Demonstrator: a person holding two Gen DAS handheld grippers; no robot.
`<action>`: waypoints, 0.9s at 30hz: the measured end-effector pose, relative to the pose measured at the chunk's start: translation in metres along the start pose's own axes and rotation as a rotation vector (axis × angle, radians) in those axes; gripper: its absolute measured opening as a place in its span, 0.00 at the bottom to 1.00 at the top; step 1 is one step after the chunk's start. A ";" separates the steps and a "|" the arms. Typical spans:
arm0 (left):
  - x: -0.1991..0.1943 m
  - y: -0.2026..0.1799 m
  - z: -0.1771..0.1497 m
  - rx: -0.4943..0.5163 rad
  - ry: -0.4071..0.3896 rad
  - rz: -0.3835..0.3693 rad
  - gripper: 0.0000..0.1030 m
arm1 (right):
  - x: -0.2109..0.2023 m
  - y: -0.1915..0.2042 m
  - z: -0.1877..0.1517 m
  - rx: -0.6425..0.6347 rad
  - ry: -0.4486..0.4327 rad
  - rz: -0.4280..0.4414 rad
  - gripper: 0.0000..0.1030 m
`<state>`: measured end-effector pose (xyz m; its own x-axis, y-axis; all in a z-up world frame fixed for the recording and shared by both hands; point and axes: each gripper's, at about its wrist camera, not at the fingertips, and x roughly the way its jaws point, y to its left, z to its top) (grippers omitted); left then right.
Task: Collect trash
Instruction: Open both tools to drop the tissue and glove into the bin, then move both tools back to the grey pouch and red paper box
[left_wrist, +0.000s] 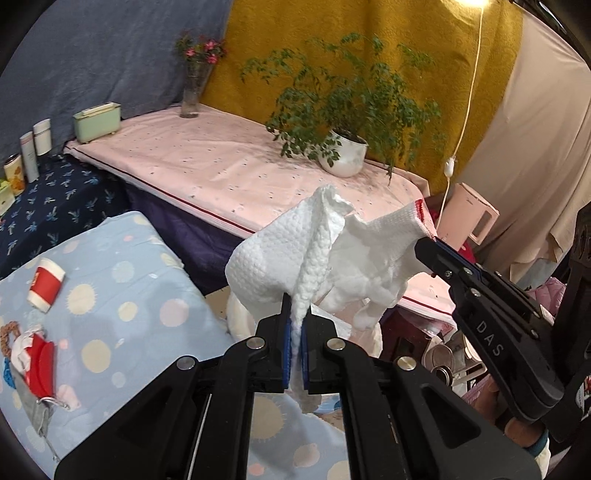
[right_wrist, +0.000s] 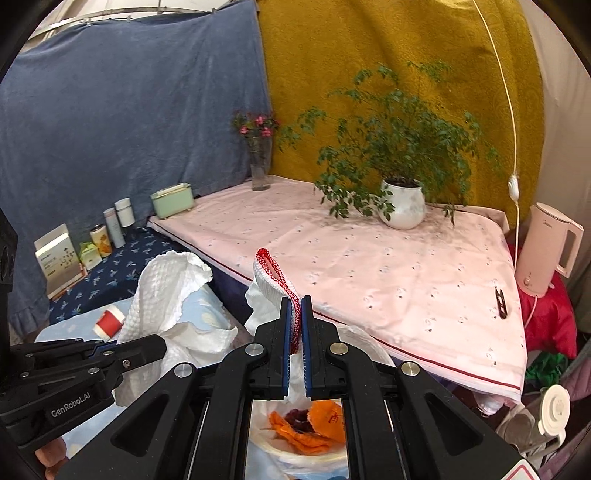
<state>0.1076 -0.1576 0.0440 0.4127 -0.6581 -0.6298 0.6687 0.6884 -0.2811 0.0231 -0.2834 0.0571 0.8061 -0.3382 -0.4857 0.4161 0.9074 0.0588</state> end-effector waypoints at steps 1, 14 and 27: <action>0.005 -0.003 0.000 0.002 0.008 -0.010 0.04 | 0.002 -0.004 0.000 0.003 0.004 -0.006 0.05; 0.017 -0.006 0.005 -0.017 -0.017 0.052 0.56 | 0.002 -0.017 -0.004 0.026 -0.013 -0.052 0.40; 0.000 0.012 0.000 -0.045 -0.039 0.098 0.56 | -0.006 0.008 -0.003 -0.004 -0.024 -0.003 0.43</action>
<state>0.1157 -0.1497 0.0406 0.4990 -0.5975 -0.6277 0.5955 0.7626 -0.2526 0.0206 -0.2730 0.0579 0.8149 -0.3465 -0.4646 0.4168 0.9074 0.0544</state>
